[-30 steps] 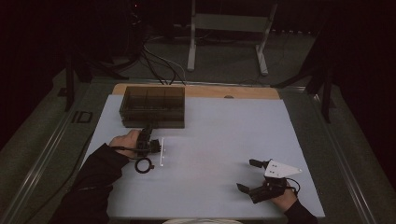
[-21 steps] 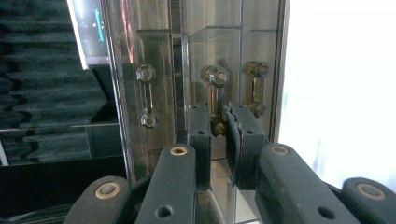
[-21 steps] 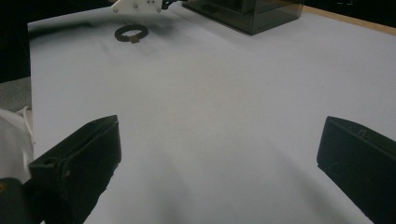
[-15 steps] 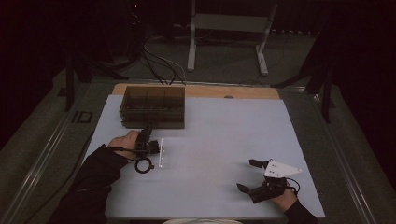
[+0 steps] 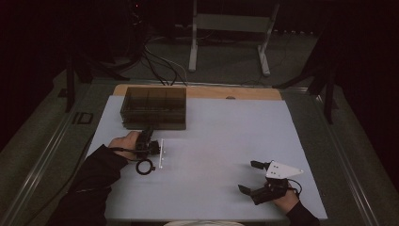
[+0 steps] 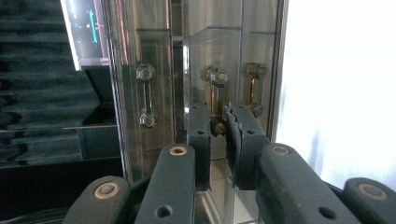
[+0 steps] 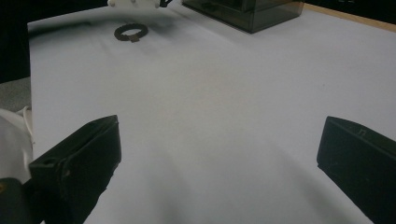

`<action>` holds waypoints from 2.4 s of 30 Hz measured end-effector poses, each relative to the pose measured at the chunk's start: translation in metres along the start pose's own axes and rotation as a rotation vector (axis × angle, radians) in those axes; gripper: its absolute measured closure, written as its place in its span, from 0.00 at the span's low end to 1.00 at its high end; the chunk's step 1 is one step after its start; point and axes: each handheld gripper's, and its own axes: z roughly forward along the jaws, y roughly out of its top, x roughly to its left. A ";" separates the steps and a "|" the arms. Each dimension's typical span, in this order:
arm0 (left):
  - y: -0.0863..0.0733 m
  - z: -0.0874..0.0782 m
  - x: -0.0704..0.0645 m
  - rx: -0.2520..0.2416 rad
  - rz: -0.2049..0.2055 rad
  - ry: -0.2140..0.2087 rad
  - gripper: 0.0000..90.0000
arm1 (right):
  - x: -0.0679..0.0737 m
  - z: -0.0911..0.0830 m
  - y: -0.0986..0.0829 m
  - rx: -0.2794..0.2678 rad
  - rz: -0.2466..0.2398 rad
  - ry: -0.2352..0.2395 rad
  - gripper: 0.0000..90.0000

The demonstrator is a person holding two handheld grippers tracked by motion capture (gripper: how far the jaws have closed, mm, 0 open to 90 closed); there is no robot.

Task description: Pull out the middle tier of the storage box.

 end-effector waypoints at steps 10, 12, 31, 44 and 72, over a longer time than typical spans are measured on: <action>-0.004 -0.008 0.014 -0.040 -0.063 -0.089 0.79 | 0.000 0.000 0.000 0.001 0.002 0.000 0.00; -0.005 -0.009 0.016 -0.043 -0.072 -0.094 0.79 | 0.000 0.000 0.000 0.003 0.000 0.000 0.00; -0.033 -0.014 0.060 -0.057 -0.330 -0.353 0.30 | 0.000 0.001 0.000 0.006 0.003 0.001 0.00; -0.048 -0.008 0.081 -0.028 -0.411 -0.478 0.01 | 0.000 0.001 0.000 0.012 -0.003 0.000 0.00; -0.072 0.018 0.115 -0.075 -0.457 -0.802 0.07 | 0.001 0.002 0.000 0.016 -0.006 0.007 0.00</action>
